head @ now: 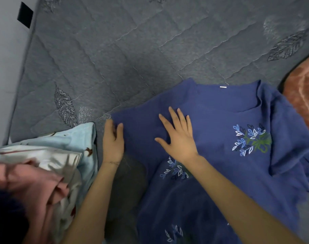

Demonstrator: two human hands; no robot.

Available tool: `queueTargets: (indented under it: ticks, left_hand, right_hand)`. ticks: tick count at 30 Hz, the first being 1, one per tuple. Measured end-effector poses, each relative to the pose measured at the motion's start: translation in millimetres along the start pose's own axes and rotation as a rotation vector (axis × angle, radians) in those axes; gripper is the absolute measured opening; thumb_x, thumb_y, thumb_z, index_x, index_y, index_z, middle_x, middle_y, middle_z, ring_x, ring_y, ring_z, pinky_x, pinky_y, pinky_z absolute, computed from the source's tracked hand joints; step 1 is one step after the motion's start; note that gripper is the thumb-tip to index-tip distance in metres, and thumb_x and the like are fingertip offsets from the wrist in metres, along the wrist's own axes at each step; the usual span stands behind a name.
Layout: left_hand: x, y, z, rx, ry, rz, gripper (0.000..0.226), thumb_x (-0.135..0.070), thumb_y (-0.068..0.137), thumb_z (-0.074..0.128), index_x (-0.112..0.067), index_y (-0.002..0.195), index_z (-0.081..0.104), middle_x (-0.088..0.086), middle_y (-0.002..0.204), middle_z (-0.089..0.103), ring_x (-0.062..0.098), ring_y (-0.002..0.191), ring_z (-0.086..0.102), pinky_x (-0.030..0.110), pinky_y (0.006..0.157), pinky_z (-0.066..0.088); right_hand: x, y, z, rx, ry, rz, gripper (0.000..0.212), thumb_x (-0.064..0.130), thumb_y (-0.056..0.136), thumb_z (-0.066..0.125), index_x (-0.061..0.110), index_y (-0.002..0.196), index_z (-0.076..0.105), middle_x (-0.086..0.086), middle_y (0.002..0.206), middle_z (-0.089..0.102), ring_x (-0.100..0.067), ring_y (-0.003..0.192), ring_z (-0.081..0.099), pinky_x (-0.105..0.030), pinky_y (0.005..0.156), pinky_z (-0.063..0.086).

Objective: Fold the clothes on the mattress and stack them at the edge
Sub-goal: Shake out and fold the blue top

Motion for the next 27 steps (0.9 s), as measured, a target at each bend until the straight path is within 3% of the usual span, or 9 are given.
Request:
queueTargets:
  ticks: [5,9,13,17,18,20,23,25,27]
  left_hand:
    - [-6.9,-1.7,-3.3,0.072,0.325,0.106,0.010,-0.022,0.100,0.045,-0.013,0.095,0.043,-0.006,0.057,0.043,0.006,0.049,0.043,0.028,0.048,0.033]
    - [-33.3,-19.4,21.9,0.142,0.223,0.178,0.008,-0.014,0.100,0.047,-0.014,0.093,0.043,-0.010,0.052,0.038,-0.001,0.044,0.045,0.011,0.043,0.032]
    - [-58.0,-40.3,79.2,0.343,0.204,0.225,0.009,-0.010,0.098,0.051,-0.009,0.093,0.043,-0.010,0.053,0.040,-0.004,0.045,0.047,0.010,0.044,0.032]
    - [-68.4,-53.3,127.7,0.570,-0.002,-0.049,0.020,-0.018,0.101,0.045,-0.012,0.119,0.047,0.004,0.078,0.058,0.012,0.053,0.059,0.027,0.044,0.050]
    - [-67.9,-56.2,133.9,0.582,0.009,-0.075,0.025,-0.018,0.102,0.043,-0.012,0.126,0.048,0.006,0.089,0.059,0.017,0.063,0.062,0.031,0.049,0.054]
    - [-67.5,-62.0,138.0,0.484,0.213,0.127,0.029,-0.009,0.100,0.044,-0.005,0.127,0.054,0.011,0.104,0.058,0.025,0.087,0.061,0.038,0.074,0.056]
    - [-58.6,-69.5,138.9,0.396,0.621,0.451,0.036,-0.012,0.097,0.052,-0.005,0.132,0.054,0.020,0.133,0.050,0.038,0.123,0.044,0.048,0.106,0.036]
    - [-46.0,-71.6,142.7,0.474,0.909,0.463,0.051,-0.029,0.100,0.046,-0.018,0.148,0.032,0.013,0.156,0.025,0.033,0.144,0.019,0.049,0.117,0.014]
    - [-34.9,-69.2,142.3,0.500,1.076,0.503,0.059,-0.044,0.101,0.035,-0.024,0.151,0.012,0.007,0.160,0.007,0.029,0.148,0.006,0.048,0.118,0.004]
  right_hand:
    - [1.5,-48.0,-2.0,-0.065,0.129,0.056,0.062,0.039,0.091,0.063,0.022,0.146,0.039,-0.008,0.159,0.018,-0.029,0.148,0.009,-0.046,0.120,0.003]
    - [-15.8,-78.8,-15.1,-0.228,0.348,0.251,0.054,0.027,0.094,0.061,0.021,0.144,0.043,-0.002,0.158,0.022,-0.022,0.148,0.010,-0.040,0.121,0.011]
    - [-44.7,-99.6,-30.7,-0.320,0.378,0.394,0.050,0.020,0.094,0.060,0.017,0.142,0.045,-0.004,0.155,0.029,-0.023,0.147,0.015,-0.034,0.120,0.011]
    - [-83.8,-111.4,-49.1,-0.314,0.334,0.462,0.050,0.018,0.094,0.060,0.013,0.142,0.045,-0.008,0.152,0.034,-0.027,0.146,0.020,-0.033,0.119,0.011]
    - [-93.4,-114.4,-54.6,-0.328,0.329,0.474,0.050,0.017,0.093,0.061,0.011,0.141,0.046,-0.010,0.151,0.036,-0.029,0.145,0.022,-0.034,0.119,0.013]
    - [-111.9,-122.8,-66.2,-0.373,0.324,0.501,0.050,0.013,0.092,0.062,0.008,0.140,0.048,-0.012,0.148,0.039,-0.031,0.143,0.026,-0.037,0.119,0.017]
    - [-133.4,-135.7,-81.5,-0.454,0.322,0.537,0.049,0.008,0.089,0.064,0.007,0.136,0.051,-0.014,0.145,0.042,-0.034,0.140,0.029,-0.041,0.118,0.020]
    - [-146.4,-146.4,-90.1,-0.505,0.300,0.572,0.049,0.006,0.087,0.066,0.007,0.134,0.053,-0.015,0.144,0.043,-0.036,0.139,0.030,-0.046,0.117,0.021]
    - [-159.2,-158.1,-95.3,-0.544,0.279,0.605,0.049,0.007,0.086,0.067,0.007,0.134,0.054,-0.015,0.144,0.042,-0.037,0.139,0.029,-0.048,0.116,0.021]
Point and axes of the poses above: each hand's wrist, its own y-axis towards the middle knuckle, its own z-axis out of the palm, x = y × z, the point moved 2 cm from there along y, towards the middle knuckle
